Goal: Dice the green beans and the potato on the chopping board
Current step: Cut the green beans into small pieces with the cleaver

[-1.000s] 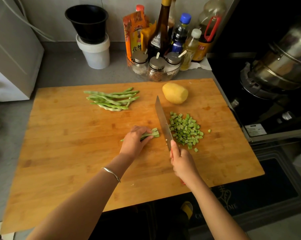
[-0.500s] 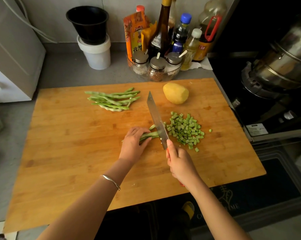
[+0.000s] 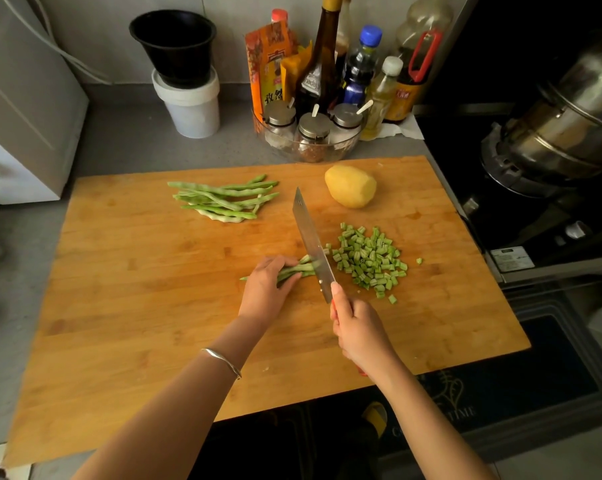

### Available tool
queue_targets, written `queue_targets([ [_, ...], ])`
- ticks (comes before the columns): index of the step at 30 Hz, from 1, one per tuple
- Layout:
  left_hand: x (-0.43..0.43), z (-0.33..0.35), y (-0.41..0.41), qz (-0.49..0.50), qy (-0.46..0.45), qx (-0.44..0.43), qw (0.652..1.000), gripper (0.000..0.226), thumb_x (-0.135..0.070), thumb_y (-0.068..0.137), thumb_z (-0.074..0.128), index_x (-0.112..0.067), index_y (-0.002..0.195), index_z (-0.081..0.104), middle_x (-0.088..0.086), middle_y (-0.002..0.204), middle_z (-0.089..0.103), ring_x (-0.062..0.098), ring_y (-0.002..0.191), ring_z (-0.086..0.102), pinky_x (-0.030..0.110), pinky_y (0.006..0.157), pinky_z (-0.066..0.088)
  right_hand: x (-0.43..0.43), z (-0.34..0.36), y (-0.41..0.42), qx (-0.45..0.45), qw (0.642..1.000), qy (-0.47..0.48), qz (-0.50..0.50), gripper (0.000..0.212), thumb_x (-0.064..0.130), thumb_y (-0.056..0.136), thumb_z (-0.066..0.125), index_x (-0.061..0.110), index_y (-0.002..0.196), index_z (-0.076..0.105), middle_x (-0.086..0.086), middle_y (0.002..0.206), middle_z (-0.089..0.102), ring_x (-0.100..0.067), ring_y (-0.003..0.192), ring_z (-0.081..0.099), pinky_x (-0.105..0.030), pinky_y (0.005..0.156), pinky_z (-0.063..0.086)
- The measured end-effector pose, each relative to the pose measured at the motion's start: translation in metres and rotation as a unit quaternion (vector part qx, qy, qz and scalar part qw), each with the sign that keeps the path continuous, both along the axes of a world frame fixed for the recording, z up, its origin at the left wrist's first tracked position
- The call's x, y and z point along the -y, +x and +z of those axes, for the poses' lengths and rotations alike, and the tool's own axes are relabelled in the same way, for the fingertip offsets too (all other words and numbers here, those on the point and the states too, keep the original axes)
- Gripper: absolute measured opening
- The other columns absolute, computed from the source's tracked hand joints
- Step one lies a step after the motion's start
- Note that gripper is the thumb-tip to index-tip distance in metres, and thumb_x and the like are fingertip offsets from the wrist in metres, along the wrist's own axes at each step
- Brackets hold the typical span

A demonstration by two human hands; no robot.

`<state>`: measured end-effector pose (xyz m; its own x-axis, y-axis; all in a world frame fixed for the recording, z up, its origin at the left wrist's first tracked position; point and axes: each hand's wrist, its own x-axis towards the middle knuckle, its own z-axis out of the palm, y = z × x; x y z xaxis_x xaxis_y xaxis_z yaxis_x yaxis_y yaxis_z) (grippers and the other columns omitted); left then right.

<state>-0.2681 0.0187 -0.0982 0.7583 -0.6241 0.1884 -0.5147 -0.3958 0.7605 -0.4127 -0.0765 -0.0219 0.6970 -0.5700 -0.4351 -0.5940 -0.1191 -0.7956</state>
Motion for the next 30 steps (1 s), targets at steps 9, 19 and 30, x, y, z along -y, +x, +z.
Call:
queue_targets([
  [9,-0.001,-0.002,0.003,-0.006,-0.008,-0.006,1.0,0.014,-0.014,0.081,0.073,-0.011,0.094,0.068,0.0,0.102,0.07,0.013,0.1,0.059,0.002,0.088,0.033,0.002,-0.008,0.024,-0.061,0.998,-0.028,0.015,0.062,0.064,0.096,0.026,0.014,0.064,0.044,0.001,0.053,0.039,-0.019,0.047,0.037,-0.034,0.053,0.032],
  [19,0.0,0.001,0.003,-0.008,0.004,-0.009,1.0,0.015,-0.016,0.083,0.072,-0.012,0.096,0.068,0.002,0.103,0.068,0.017,0.099,0.061,0.013,0.086,0.039,0.006,-0.007,0.037,-0.08,0.993,-0.086,0.032,0.056,0.06,0.099,0.024,0.02,0.066,0.045,-0.002,0.064,0.05,-0.021,0.058,0.047,-0.031,0.06,0.039],
  [30,-0.007,0.006,0.001,-0.002,0.036,0.06,0.998,0.021,-0.023,0.085,0.07,-0.019,0.106,0.07,-0.002,0.108,0.068,0.019,0.1,0.059,0.036,0.088,0.047,0.014,-0.004,0.005,0.007,1.0,-0.007,-0.017,0.056,0.057,0.099,0.031,0.015,0.064,0.042,0.005,0.045,0.033,-0.01,0.036,0.029,-0.026,0.046,0.023],
])
